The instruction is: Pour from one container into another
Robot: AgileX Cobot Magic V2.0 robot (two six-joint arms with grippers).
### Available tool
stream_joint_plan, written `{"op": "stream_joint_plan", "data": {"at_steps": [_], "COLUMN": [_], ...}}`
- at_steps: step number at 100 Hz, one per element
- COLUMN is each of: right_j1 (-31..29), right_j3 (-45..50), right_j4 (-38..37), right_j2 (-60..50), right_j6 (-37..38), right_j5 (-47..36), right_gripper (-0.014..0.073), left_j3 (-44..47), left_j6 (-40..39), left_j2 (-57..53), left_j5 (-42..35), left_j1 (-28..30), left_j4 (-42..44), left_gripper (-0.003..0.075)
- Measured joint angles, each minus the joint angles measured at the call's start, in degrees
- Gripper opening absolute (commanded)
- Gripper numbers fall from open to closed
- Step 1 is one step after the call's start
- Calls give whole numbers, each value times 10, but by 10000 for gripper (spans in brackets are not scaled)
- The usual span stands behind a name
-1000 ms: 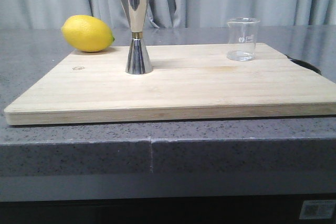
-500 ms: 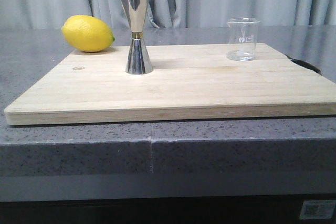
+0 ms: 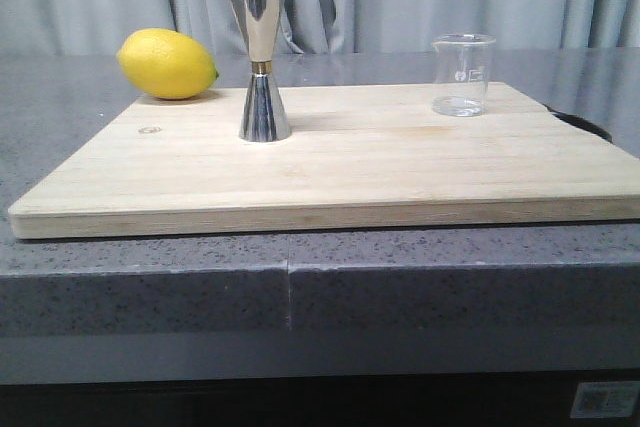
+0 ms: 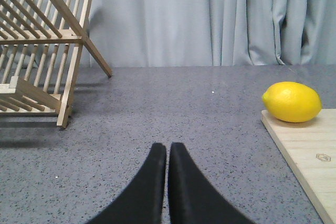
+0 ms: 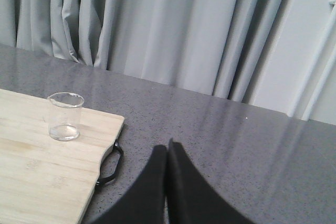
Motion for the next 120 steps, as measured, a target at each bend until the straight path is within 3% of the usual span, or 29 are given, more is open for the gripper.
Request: {"op": "stream_joint_plan", "data": {"at_steps": [43,88,120], "right_j1": [0,0,0], "right_j3": [0,0,0], "right_j4": [0,0,0], "right_j2": [0,0,0], "right_j6": [0,0,0], "right_j5": [0,-2,-3], "right_gripper": [-64,-64,-64], "left_j3": [0,105,158], "left_j6": [-8,-281,-330], "left_j2": [-1,-57,-58], "left_j5": [-7,-93,-136], "left_j1": [0,-4,-62], "left_j4": [28,215,257], "left_gripper": [-19,-19,-19]}}
